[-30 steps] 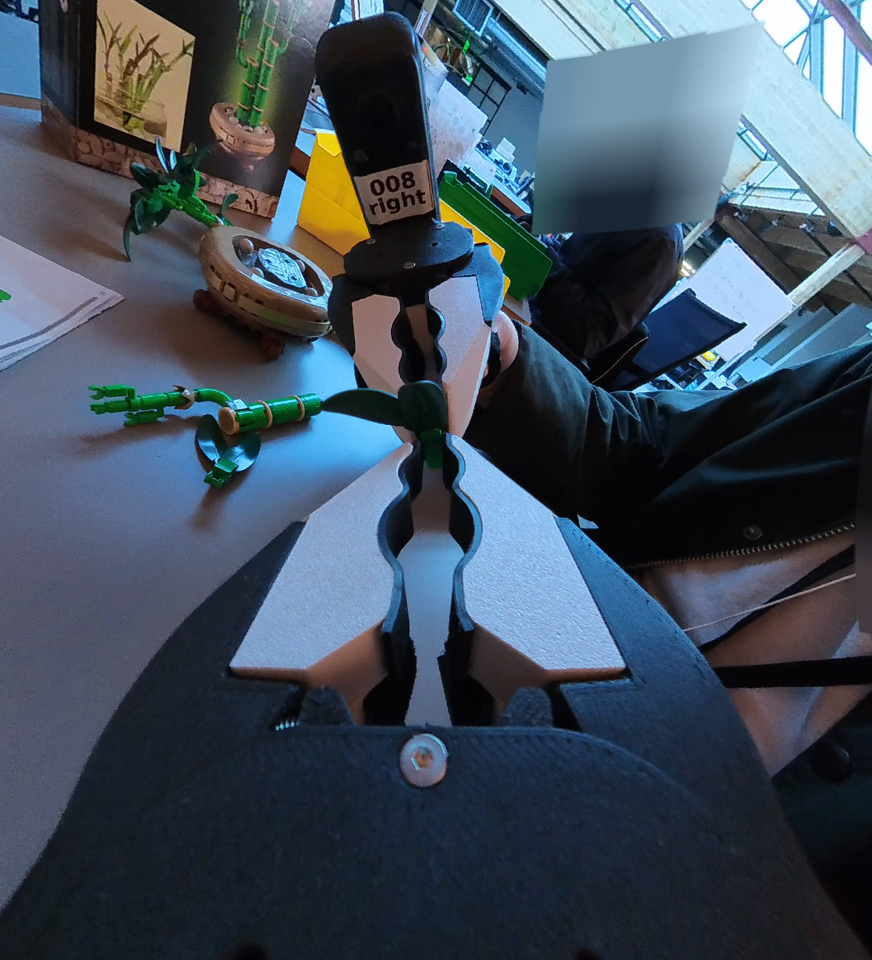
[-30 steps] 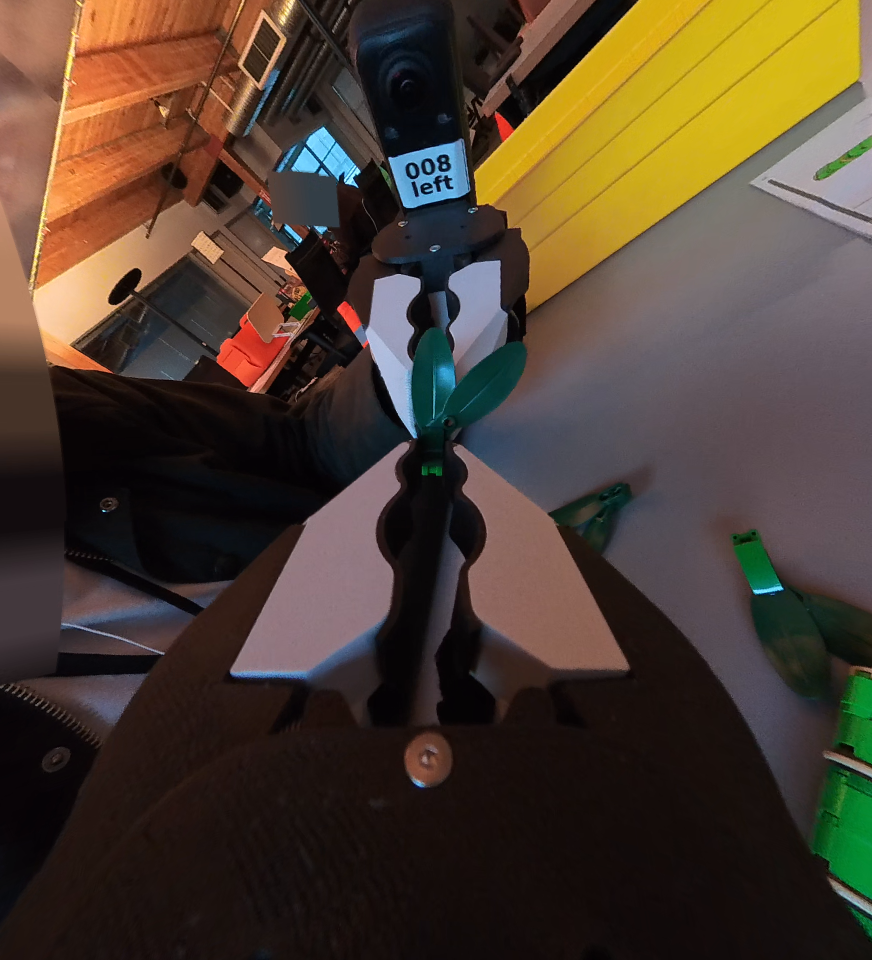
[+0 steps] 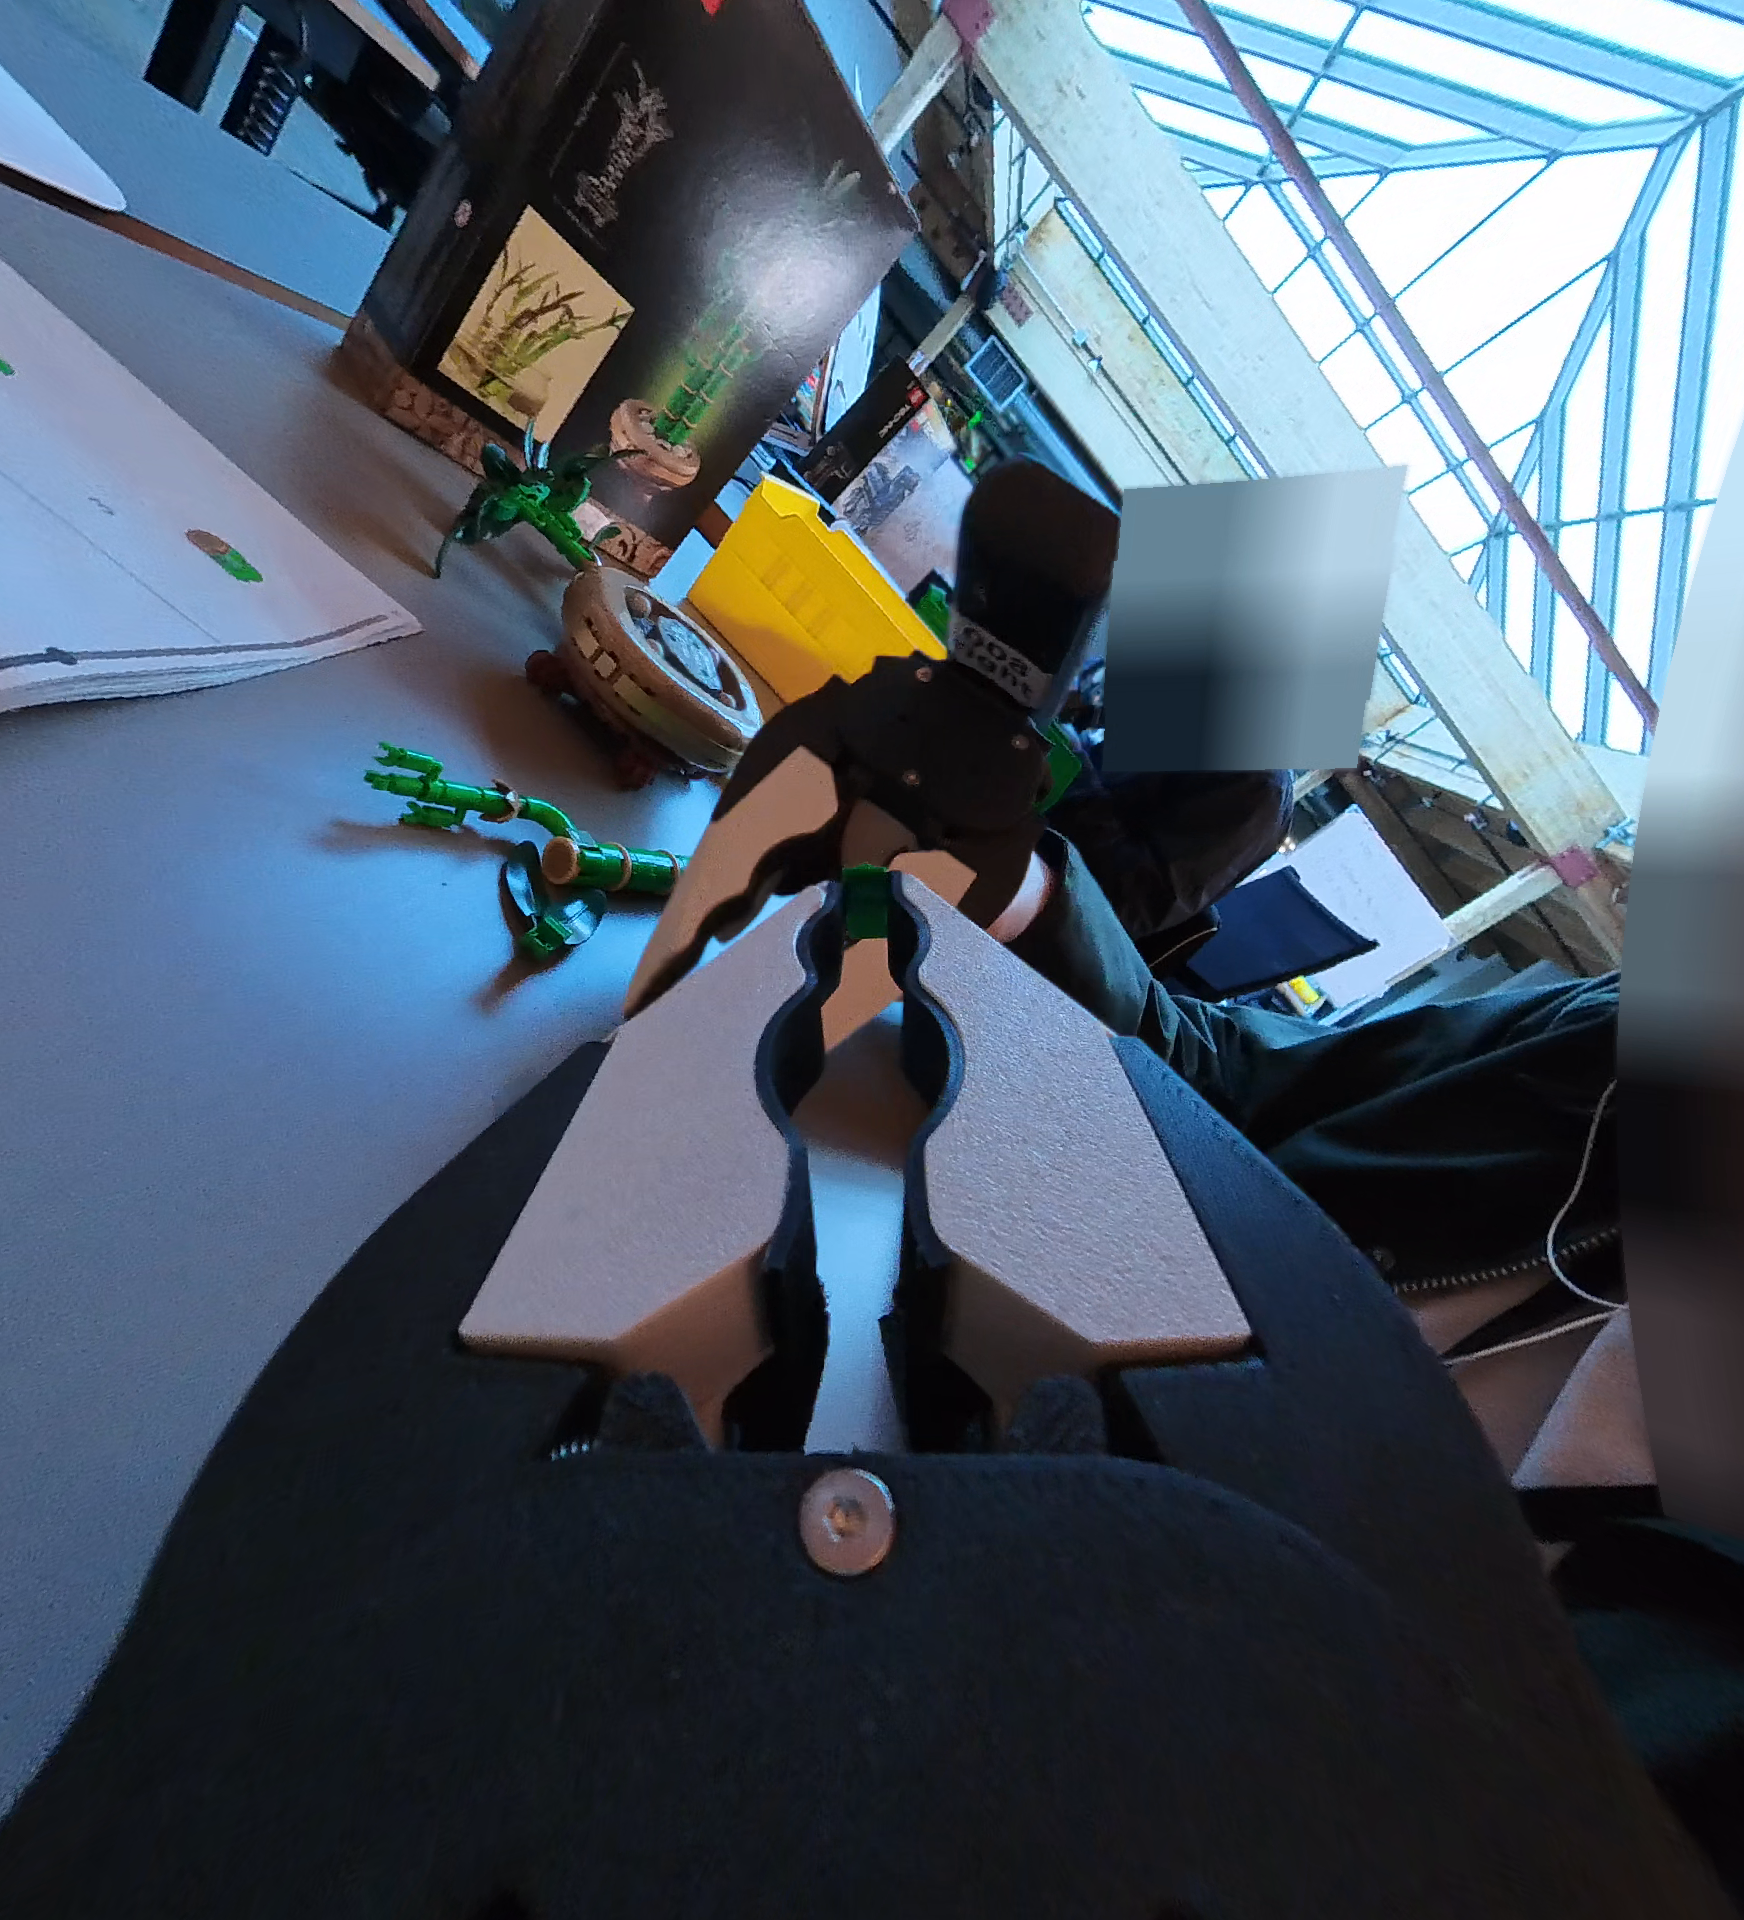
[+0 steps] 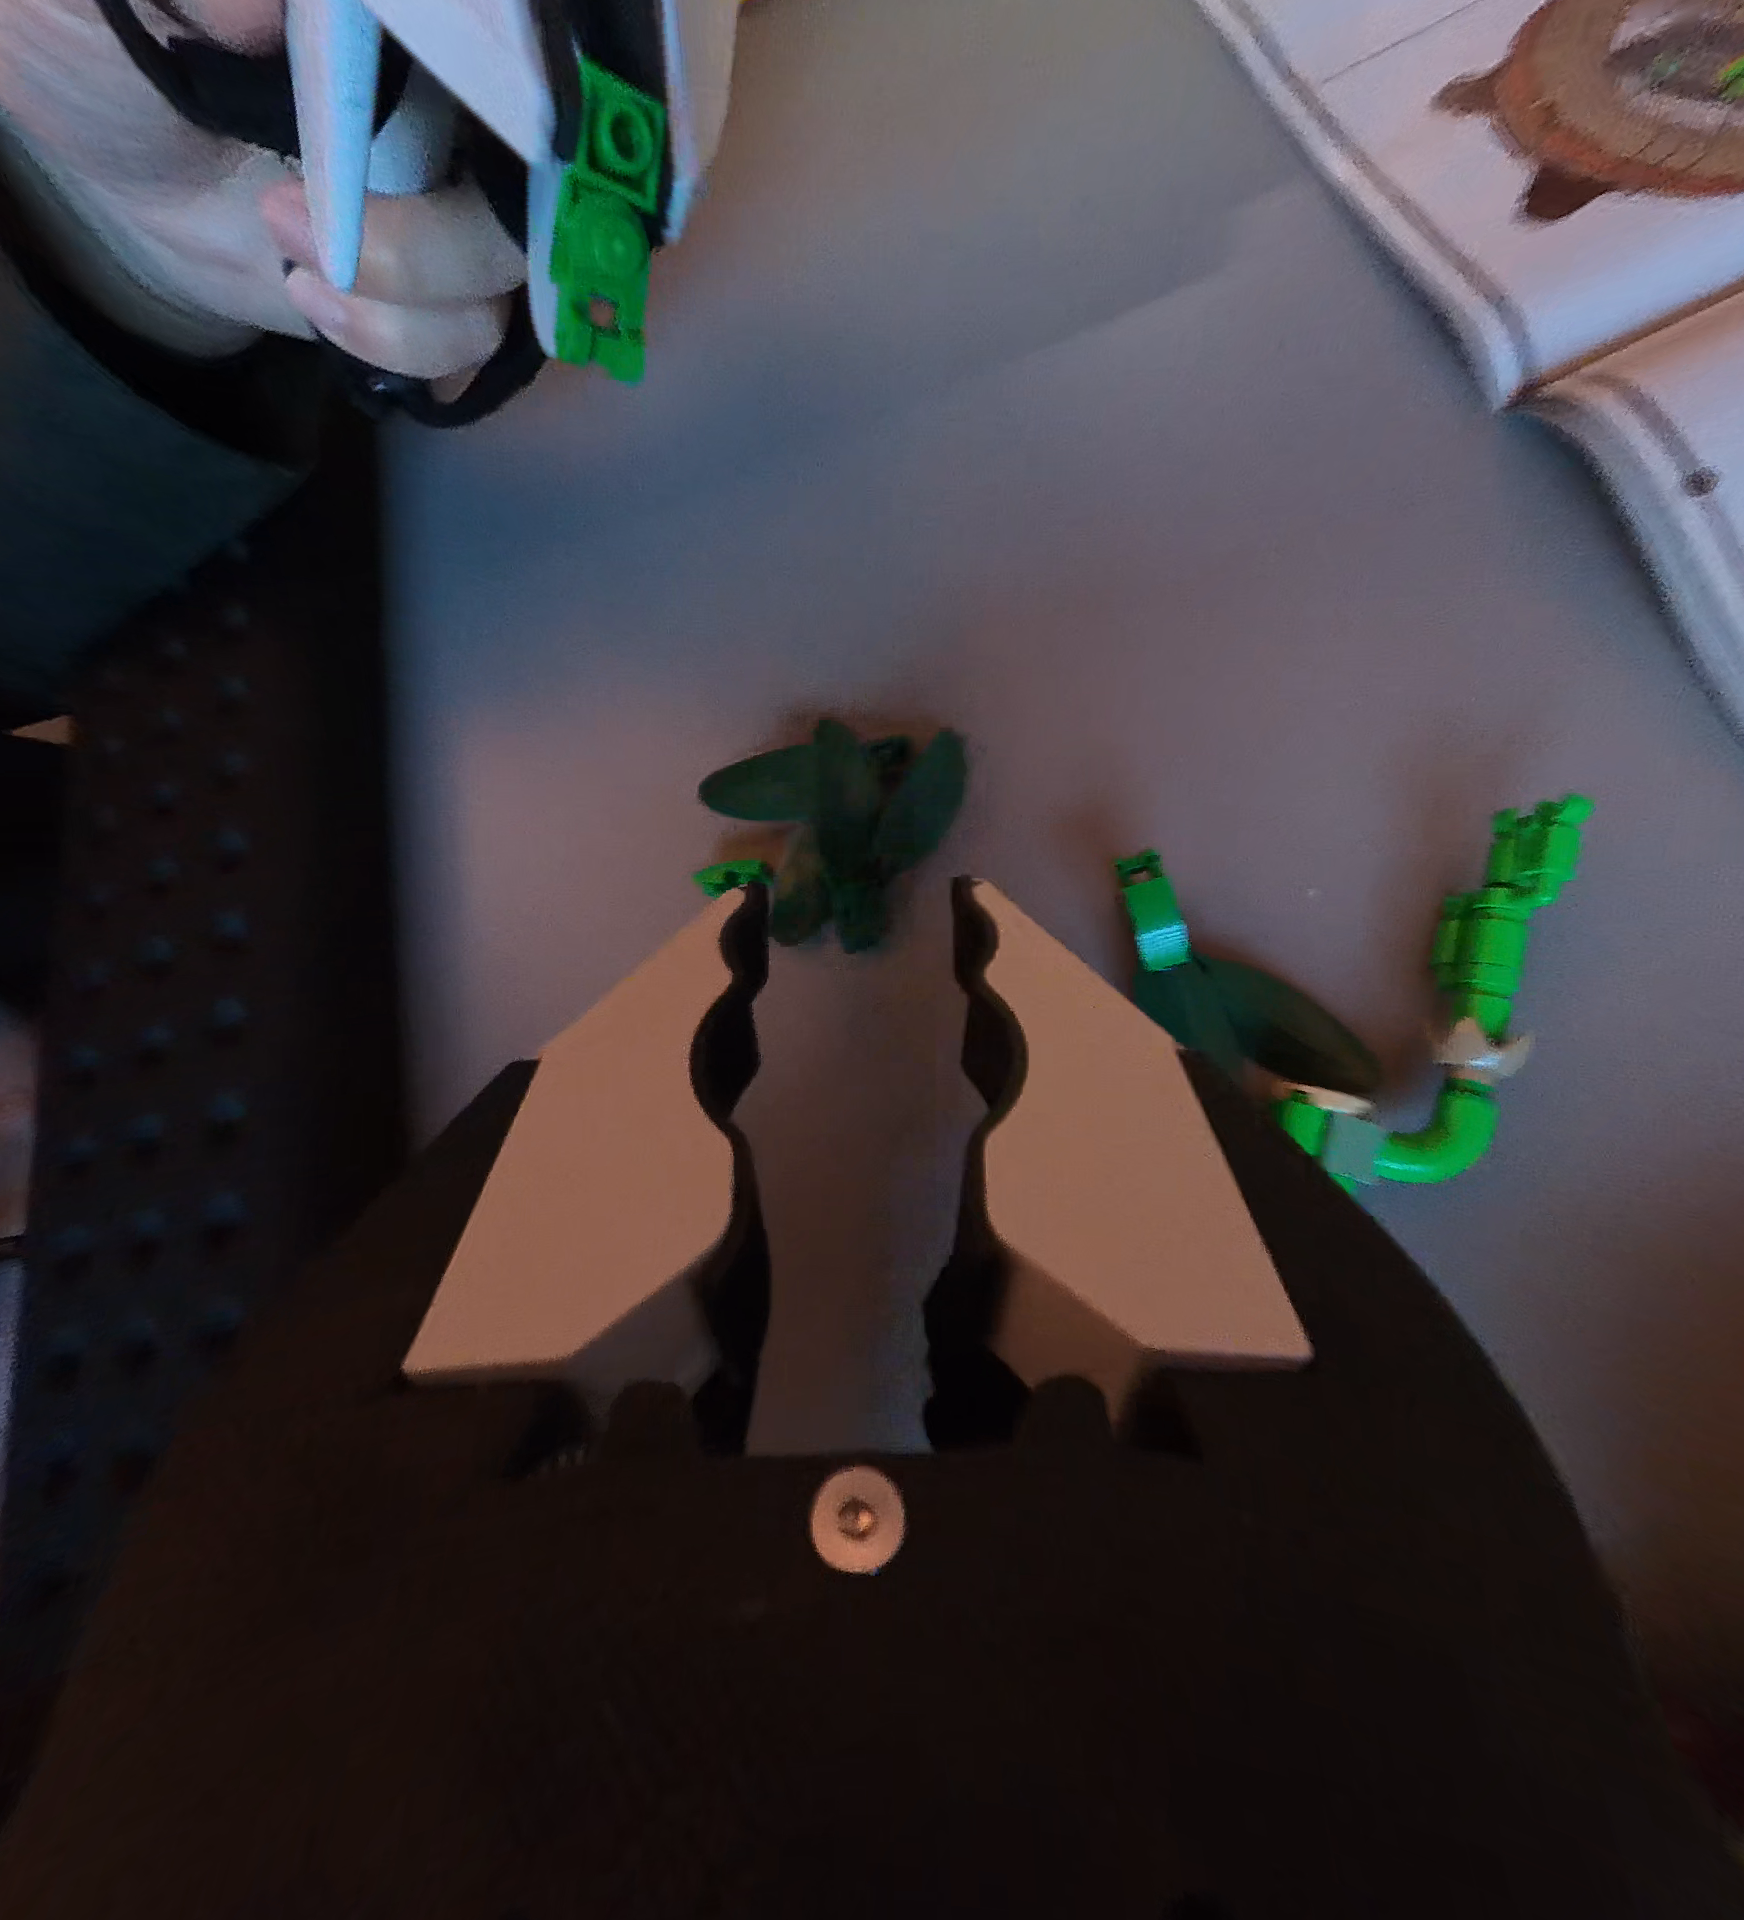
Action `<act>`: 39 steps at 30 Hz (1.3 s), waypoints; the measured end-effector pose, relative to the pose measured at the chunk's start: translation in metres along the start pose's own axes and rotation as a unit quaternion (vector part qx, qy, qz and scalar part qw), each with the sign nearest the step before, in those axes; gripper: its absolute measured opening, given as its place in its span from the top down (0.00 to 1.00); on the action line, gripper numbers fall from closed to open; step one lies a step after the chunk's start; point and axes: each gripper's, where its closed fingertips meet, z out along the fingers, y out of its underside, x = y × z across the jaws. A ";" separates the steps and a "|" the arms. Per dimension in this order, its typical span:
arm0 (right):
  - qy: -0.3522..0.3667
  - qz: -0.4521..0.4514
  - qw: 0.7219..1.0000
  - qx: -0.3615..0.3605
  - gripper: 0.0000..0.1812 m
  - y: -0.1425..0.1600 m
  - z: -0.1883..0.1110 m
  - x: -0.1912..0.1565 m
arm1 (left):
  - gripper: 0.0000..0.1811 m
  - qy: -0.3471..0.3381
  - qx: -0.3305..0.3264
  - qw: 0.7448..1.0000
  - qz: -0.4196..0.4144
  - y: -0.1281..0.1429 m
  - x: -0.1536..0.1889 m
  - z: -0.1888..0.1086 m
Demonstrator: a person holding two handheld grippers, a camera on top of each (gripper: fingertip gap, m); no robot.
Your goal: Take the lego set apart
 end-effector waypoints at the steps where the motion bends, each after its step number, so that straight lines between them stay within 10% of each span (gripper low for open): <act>1: 0.021 -0.017 1.000 0.015 0.80 -0.006 -0.005 0.005 | 0.97 -0.002 0.003 1.000 -0.006 0.000 -0.002 0.000; 5: 0.120 -0.177 0.962 0.167 0.84 -0.065 -0.039 -0.008 | 0.97 -0.013 0.010 0.999 -0.027 0.001 -0.008 0.003; 9: 0.186 -0.246 0.940 0.149 0.86 -0.070 -0.036 -0.013 | 0.97 -0.025 0.002 0.999 -0.027 0.006 -0.012 0.010; 15: 0.204 -0.251 0.939 0.114 0.99 -0.063 -0.025 -0.008 | 0.97 -0.028 0.000 0.999 -0.030 0.008 -0.012 0.016; 39: 0.221 -0.206 0.945 0.127 0.98 -0.066 -0.020 0.002 | 0.97 -0.054 0.016 0.998 -0.030 0.004 -0.020 0.016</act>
